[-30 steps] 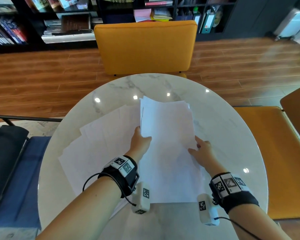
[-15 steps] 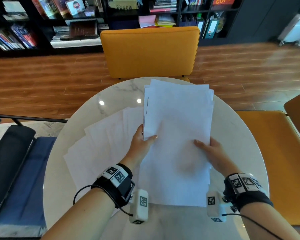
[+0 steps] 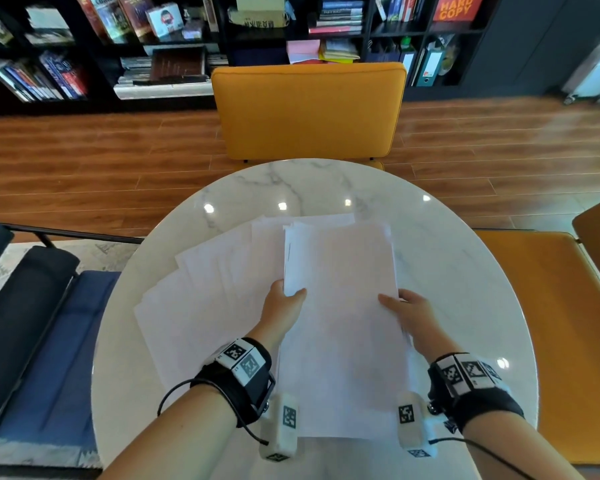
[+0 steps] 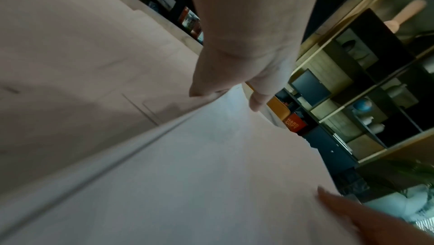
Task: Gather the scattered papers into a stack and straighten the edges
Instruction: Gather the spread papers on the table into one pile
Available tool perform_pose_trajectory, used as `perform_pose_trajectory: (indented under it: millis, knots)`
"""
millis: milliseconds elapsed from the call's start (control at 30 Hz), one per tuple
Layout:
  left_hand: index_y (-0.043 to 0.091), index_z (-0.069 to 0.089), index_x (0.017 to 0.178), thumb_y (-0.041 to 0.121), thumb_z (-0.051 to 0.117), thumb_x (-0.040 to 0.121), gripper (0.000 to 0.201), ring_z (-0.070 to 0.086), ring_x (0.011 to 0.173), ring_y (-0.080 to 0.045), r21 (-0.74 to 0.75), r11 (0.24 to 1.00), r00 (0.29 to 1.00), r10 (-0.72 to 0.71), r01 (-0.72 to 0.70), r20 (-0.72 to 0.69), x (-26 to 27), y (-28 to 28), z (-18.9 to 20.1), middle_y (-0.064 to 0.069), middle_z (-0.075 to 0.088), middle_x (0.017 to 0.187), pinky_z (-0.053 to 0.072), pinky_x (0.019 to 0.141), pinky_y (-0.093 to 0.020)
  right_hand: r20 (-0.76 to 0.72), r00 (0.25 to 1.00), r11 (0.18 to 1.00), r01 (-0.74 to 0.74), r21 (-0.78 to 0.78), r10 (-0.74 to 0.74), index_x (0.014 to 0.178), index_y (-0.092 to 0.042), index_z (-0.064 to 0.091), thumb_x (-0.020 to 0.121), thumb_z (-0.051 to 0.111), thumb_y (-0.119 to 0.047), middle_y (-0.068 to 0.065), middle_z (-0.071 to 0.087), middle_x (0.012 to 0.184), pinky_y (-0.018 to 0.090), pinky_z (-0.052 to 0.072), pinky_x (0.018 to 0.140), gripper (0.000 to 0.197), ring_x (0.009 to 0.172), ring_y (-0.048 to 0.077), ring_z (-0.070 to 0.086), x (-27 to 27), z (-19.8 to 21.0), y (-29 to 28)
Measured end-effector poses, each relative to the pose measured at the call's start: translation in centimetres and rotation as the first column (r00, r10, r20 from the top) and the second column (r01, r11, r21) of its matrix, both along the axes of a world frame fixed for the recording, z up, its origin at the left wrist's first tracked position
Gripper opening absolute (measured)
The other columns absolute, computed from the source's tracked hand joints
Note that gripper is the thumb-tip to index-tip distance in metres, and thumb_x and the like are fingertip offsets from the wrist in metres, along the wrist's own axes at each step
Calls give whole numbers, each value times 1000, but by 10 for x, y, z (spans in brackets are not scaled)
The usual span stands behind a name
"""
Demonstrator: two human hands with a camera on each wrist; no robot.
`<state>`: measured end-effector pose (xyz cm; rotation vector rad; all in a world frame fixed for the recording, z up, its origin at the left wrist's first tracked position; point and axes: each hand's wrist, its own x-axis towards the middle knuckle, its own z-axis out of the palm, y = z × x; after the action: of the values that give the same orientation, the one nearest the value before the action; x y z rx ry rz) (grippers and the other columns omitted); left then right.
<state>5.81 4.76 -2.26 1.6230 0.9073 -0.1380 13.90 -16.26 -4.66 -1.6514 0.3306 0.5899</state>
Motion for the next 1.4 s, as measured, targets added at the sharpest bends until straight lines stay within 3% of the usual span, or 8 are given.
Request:
perform_pose_trajectory:
  millis: [300, 400, 500, 567, 700, 933, 1167, 1400]
  knots:
    - [19, 12, 151, 43, 55, 89, 79, 33, 140, -24, -92, 993, 995, -80, 75, -52, -2, -10, 4, -1, 27, 155, 31, 111, -37, 106, 991, 973, -58, -223, 83, 109, -2, 56, 88, 60, -14, 16, 63, 100, 32, 47, 72, 24, 86, 27, 59, 1, -3, 10]
    - [14, 40, 133, 39, 57, 89, 54, 53, 113, -19, -66, 995, 995, -84, 80, -48, -5, -9, 1, -1, 51, 131, 43, 93, -31, 101, 990, 969, -76, -235, 102, 110, 2, 56, 87, 59, 0, 15, 61, 98, 25, 44, 57, 24, 82, 25, 56, 1, 3, 10]
    - [20, 57, 82, 31, 61, 79, 12, 55, 73, -15, 119, 993, 998, 10, -3, -58, -5, 2, -6, 0, 56, 87, 43, 73, -25, 114, 986, 957, -87, -276, 122, 115, 8, 56, 86, 58, 4, 17, 62, 101, 21, 41, 56, 30, 83, 24, 56, 6, 4, 5]
    - [17, 65, 104, 23, 60, 80, 25, 61, 96, -19, 178, 977, 987, 137, -121, -79, -5, 15, -6, -4, 60, 107, 48, 89, -30, 119, 985, 953, -85, -291, 124, 116, 8, 56, 85, 59, 5, 23, 64, 107, 27, 45, 60, 31, 85, 25, 57, 9, 5, 1]
    - [10, 36, 143, 25, 56, 86, 62, 43, 130, -32, 142, 969, 952, 230, -204, -200, -3, 40, -9, -13, 36, 146, 43, 104, -40, 110, 986, 956, -90, -278, 125, 118, 7, 56, 85, 59, 5, 21, 64, 105, 22, 49, 55, 33, 76, 24, 59, 12, 5, -2]
    - [2, 46, 133, 24, 52, 82, 56, 54, 117, -34, 157, 983, 952, 141, -101, -272, 9, 47, -10, -16, 52, 133, 48, 89, -38, 47, 991, 966, -112, -232, 126, 116, 1, 59, 85, 63, -4, 15, 65, 100, 34, 49, 74, 31, 85, 28, 62, 9, -4, 9]
    - [6, 33, 141, 0, 33, 87, 55, 54, 117, -36, 182, 977, 984, 131, -108, -122, 14, 33, -14, -17, 51, 135, 49, 96, -44, 56, 989, 972, -127, -197, 140, 120, -3, 55, 87, 62, -6, 12, 64, 105, 33, 47, 75, 35, 85, 26, 61, 8, -1, 20]
    - [5, 35, 142, 38, 45, 96, 57, 46, 129, -28, 65, 998, 999, 26, -23, -38, 17, 23, -7, -11, 42, 147, 38, 102, -34, 59, 982, 966, -163, -198, 178, 126, -1, 51, 89, 59, -6, 16, 62, 115, 36, 49, 82, 38, 91, 25, 58, 4, -1, 30]
